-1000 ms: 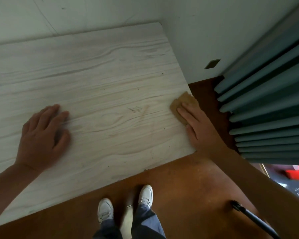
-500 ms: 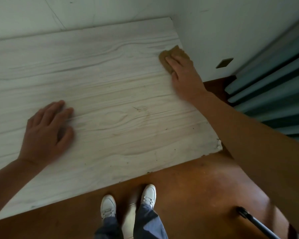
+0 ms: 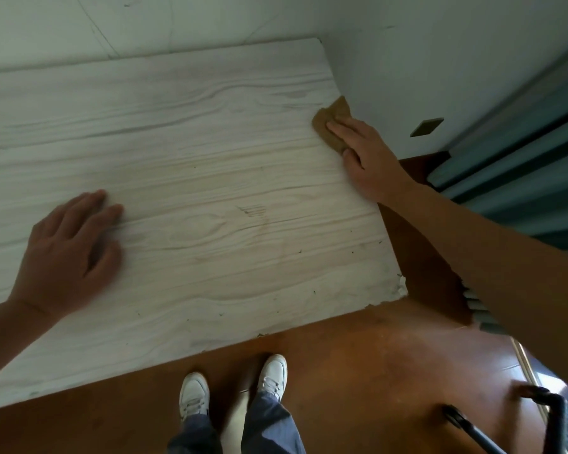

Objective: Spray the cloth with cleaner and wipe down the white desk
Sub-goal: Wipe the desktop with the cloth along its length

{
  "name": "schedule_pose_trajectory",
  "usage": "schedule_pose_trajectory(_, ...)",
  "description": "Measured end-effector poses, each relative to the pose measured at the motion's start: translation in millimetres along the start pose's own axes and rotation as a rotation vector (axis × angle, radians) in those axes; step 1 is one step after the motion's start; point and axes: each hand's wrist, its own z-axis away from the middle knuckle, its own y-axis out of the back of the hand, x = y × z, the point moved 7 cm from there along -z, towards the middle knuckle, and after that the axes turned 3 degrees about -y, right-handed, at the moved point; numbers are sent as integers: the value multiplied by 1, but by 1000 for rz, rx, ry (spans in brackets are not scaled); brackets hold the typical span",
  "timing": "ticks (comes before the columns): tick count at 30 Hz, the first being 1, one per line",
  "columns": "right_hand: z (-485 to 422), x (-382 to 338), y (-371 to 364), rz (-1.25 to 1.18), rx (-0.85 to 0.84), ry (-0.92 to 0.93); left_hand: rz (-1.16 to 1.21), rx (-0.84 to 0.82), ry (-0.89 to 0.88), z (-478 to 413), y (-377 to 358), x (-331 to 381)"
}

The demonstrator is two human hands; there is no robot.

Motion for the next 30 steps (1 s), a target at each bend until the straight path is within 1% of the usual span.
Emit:
schedule_pose_trajectory(8,108,-7,3,-2,-124,12,37,-14,5,2,-10,-10)
schedule_pose_trajectory(12,151,-12,2,-3,-126,-10,61,-18,0,1,-10,-10)
schedule_pose_trajectory(16,186,-17,-1,21,-139,-80,71,-16,-13,0,-8,-7)
schedule_pose_trajectory(21,202,-34,-11,94,-99,-252,79,30,9,1,-1,-2)
schedule_pose_trajectory(25,208,-68,-31,139,-91,-319,76,42,15,2,0,-2)
schedule_pose_trajectory(28,212,-90,-51,98,-1,-496,161,5,46,5,3,-3)
schedule_pose_trajectory(30,206,-97,-52,100,96,-528,169,-18,26,12,11,-5)
